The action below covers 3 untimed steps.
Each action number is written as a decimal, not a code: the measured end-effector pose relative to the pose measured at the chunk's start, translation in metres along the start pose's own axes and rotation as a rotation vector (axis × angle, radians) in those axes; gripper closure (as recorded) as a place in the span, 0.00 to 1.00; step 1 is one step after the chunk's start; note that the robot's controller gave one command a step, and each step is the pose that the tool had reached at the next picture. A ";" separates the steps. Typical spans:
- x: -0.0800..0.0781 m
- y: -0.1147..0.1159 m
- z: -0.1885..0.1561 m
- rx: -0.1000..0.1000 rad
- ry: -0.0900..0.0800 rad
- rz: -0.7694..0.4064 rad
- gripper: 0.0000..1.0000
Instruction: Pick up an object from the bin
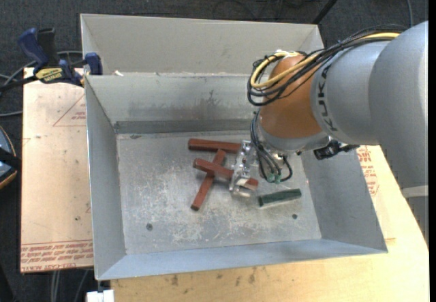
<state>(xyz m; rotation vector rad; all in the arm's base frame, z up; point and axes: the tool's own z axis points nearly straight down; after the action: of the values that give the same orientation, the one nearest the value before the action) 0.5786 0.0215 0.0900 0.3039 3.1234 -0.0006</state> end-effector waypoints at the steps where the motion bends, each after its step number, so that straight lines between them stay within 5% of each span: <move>1: 0.000 0.001 -0.011 -0.001 0.000 -0.001 1.00; 3: 0.002 0.000 -0.035 0.001 0.009 -0.001 1.00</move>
Offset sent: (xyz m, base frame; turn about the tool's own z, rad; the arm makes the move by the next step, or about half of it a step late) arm 0.0000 0.0000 0.0745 0.0000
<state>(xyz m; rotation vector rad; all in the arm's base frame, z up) 0.5768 0.0221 0.1250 0.3028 3.1322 -0.0002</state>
